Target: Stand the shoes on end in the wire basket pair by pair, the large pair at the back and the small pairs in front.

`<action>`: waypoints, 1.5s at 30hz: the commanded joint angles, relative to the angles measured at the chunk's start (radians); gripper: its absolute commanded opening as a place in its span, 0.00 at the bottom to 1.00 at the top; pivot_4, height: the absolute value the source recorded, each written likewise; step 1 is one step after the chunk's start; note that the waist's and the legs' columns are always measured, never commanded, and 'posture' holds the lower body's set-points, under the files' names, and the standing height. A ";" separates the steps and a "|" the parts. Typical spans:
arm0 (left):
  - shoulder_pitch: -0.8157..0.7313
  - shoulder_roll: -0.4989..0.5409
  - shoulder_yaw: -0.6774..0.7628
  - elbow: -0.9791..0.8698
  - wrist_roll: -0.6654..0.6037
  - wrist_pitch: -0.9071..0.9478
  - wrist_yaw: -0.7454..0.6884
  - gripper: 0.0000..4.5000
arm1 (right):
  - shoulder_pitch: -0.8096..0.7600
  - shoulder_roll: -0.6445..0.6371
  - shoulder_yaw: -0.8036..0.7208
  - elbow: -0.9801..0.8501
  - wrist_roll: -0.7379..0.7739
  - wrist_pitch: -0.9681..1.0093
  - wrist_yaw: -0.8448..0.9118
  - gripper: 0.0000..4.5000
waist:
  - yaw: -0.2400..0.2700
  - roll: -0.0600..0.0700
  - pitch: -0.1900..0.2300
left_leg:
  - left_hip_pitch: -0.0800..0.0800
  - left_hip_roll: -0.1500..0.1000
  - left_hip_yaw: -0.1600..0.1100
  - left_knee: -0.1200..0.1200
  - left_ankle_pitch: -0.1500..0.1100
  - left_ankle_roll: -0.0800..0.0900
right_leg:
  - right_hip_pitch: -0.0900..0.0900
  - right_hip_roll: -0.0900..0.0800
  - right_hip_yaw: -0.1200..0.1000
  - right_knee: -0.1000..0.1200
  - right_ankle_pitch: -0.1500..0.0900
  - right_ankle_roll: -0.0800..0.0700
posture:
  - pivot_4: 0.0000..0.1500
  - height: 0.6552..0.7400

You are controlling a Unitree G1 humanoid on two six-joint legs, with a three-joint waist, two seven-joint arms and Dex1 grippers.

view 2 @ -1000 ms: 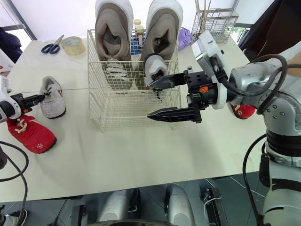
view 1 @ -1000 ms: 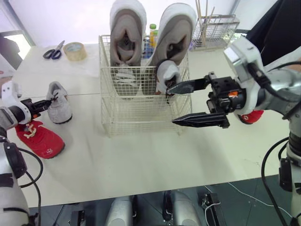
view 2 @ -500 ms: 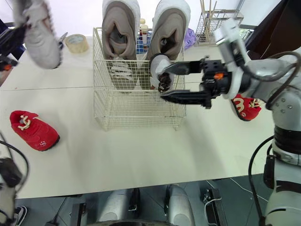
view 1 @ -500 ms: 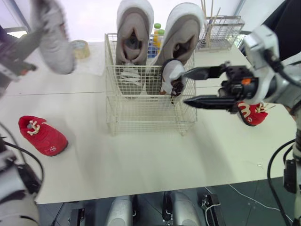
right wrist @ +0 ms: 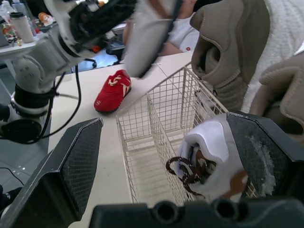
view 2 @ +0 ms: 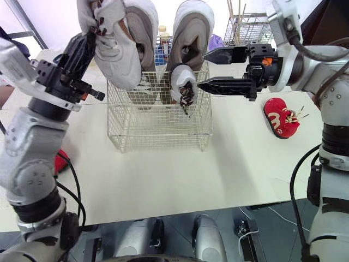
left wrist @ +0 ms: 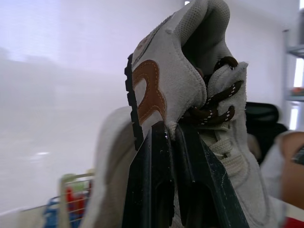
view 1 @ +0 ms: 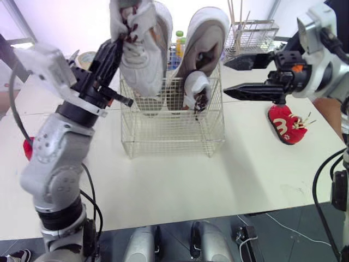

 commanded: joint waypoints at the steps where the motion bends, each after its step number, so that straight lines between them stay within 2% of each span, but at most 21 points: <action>1: 0.052 -0.010 -0.068 0.020 0.117 -0.134 -0.035 0.01 | -0.033 -0.004 -0.021 -0.004 -0.005 -0.005 0.008 1.00 | 0.001 0.000 0.000 | 0.000 0.000 0.000 0.000 0.000 0.000 | 0.000 0.000 0.000 0.000 0.000 0.000 | 1.00 1.00; 8: 0.129 -0.038 -0.126 0.128 0.188 -0.278 -0.117 0.01 | -0.025 -0.008 -0.049 -0.027 0.011 0.034 -0.013 1.00 | -0.001 0.000 0.000 | -0.001 0.000 0.001 0.000 -0.001 0.002 | 0.000 -0.001 0.000 -0.002 0.000 0.000 | 1.00 1.00; 20: 0.152 0.030 -0.189 0.343 0.337 -0.518 -0.272 0.01 | 0.016 0.007 -0.096 -0.091 0.054 0.082 -0.080 1.00 | -0.001 0.000 0.000 | -0.001 0.000 0.001 0.000 -0.003 0.004 | 0.000 -0.003 -0.001 -0.003 0.001 0.000 | 1.00 1.00; 24: 0.145 0.050 -0.152 0.337 0.313 -0.499 -0.280 0.01 | 0.030 0.013 -0.109 -0.094 0.061 0.082 -0.096 1.00 | -0.001 0.000 0.000 | -0.001 0.001 0.001 0.000 -0.003 0.004 | 0.000 -0.003 -0.001 -0.003 0.001 -0.001 | 1.00 1.00; 32: 0.259 0.124 -0.127 0.235 0.267 -0.416 -0.334 0.01 | 0.062 0.039 -0.121 -0.094 0.068 0.060 -0.116 1.00 | -0.005 0.001 0.000 | -0.001 0.002 0.001 -0.001 -0.003 0.004 | -0.001 -0.004 -0.001 -0.004 0.001 -0.001 | 1.00 1.00; 36: 0.256 0.122 -0.115 0.229 0.238 -0.389 -0.325 0.01 | 0.069 0.052 -0.122 -0.091 0.065 0.050 -0.120 1.00 | -0.004 0.002 0.000 | -0.001 0.002 0.001 -0.001 -0.003 0.005 | -0.001 -0.004 -0.001 -0.004 0.001 -0.001 | 1.00 1.00; 39: 0.265 0.120 -0.108 0.216 0.203 -0.348 -0.325 0.21 | 0.073 0.058 -0.121 -0.088 0.064 0.043 -0.122 1.00 | -0.004 0.002 0.000 | -0.001 0.002 0.001 -0.001 -0.003 0.004 | -0.001 -0.004 -0.001 -0.005 0.001 -0.001 | 1.00 1.00; 41: 0.281 0.112 -0.103 0.195 0.153 -0.293 -0.321 0.41 | 0.076 0.063 -0.118 -0.082 0.061 0.035 -0.121 1.00 | -0.004 0.002 0.000 | -0.002 0.002 0.001 -0.001 -0.003 0.004 | -0.001 -0.004 -0.001 -0.005 0.001 -0.001 | 1.00 1.00; 45: 0.309 0.115 -0.098 0.157 0.100 -0.228 -0.325 0.41 | 0.078 0.071 -0.114 -0.076 0.057 0.026 -0.121 1.00 | -0.003 0.002 0.000 | -0.002 0.002 0.001 -0.001 -0.003 0.004 | -0.001 -0.004 -0.001 -0.005 0.001 -0.001 | 1.00 1.00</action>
